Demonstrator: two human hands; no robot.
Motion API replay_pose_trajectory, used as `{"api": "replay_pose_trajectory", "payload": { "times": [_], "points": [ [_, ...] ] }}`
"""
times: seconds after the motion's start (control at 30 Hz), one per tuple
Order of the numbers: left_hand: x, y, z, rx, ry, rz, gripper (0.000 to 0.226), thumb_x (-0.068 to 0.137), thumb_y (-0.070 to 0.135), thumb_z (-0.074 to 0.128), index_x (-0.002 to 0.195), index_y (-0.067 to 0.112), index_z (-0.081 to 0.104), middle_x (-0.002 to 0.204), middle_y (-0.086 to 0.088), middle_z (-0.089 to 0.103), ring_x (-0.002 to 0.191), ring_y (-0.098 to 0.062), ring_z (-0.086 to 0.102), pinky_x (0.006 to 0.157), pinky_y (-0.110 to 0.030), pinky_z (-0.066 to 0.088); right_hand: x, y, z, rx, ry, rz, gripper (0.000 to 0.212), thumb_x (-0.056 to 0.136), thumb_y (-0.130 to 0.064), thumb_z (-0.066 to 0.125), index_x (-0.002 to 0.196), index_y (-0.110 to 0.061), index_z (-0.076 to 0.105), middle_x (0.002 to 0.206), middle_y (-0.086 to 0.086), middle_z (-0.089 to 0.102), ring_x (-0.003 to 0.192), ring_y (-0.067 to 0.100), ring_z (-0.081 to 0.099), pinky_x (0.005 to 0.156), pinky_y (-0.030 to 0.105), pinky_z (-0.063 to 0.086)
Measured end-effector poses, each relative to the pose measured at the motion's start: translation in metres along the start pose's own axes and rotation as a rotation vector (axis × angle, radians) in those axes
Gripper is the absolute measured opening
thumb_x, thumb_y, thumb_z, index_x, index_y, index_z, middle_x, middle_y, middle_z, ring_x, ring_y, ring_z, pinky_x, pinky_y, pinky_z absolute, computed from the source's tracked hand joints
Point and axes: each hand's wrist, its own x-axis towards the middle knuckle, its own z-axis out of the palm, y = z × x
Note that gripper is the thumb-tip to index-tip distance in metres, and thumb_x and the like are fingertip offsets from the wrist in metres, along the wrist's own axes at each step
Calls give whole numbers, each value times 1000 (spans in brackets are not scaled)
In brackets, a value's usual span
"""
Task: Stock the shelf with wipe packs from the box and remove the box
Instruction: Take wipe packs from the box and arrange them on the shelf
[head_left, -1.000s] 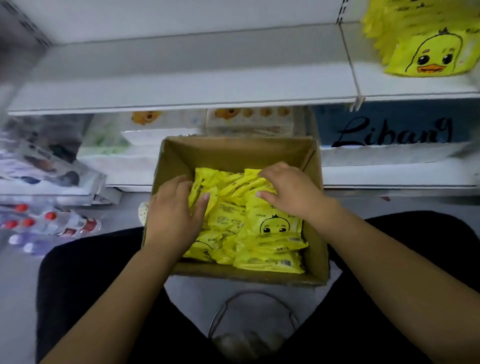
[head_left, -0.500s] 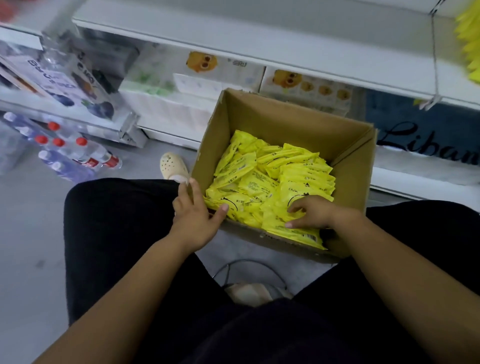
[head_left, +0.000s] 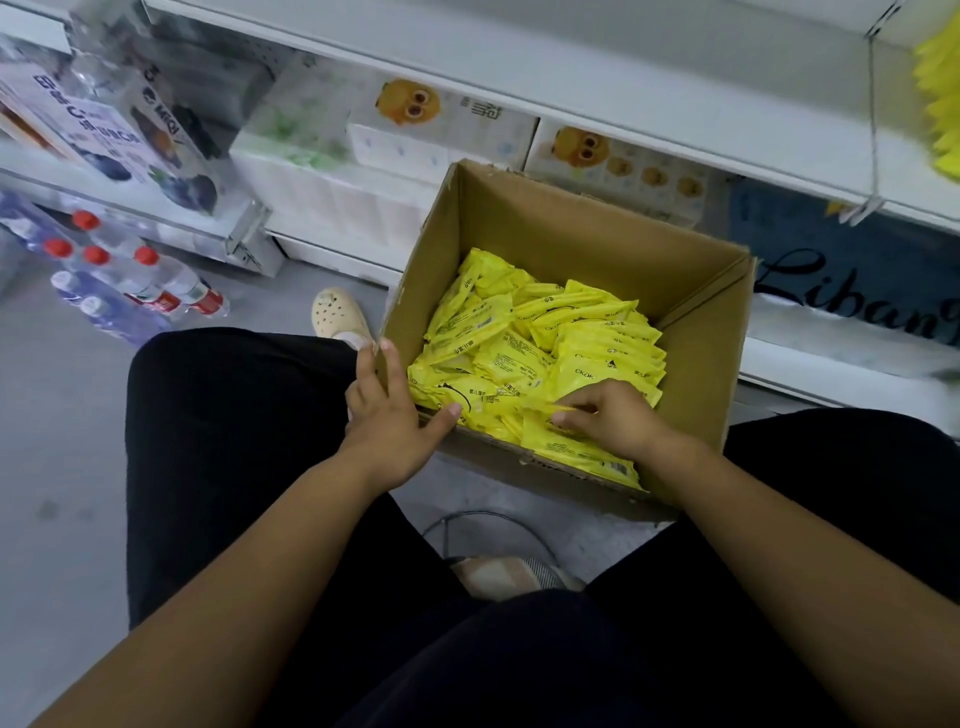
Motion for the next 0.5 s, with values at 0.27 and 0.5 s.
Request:
{"api": "replay_pose_trajectory", "payload": {
  "times": [0.27, 0.5],
  "points": [
    [-1, 6, -1, -17, -34, -44, 112, 92, 67, 51, 156, 21, -28, 161, 0, -36, 152, -33, -13, 122, -50, 14, 5, 14, 22, -76, -129, -22, 61, 74, -39, 87, 131, -25, 67, 145, -4, 57, 138, 19, 47, 116, 34, 34],
    [-1, 8, -2, 11, -51, -74, 112, 92, 66, 51, 155, 20, -29, 161, -2, -35, 152, -34, -12, 122, -51, 13, 12, 25, 26, -49, -65, -94, 46, 79, -33, 83, 123, -24, 72, 134, -4, 65, 118, 23, 53, 104, 38, 42]
  ]
}}
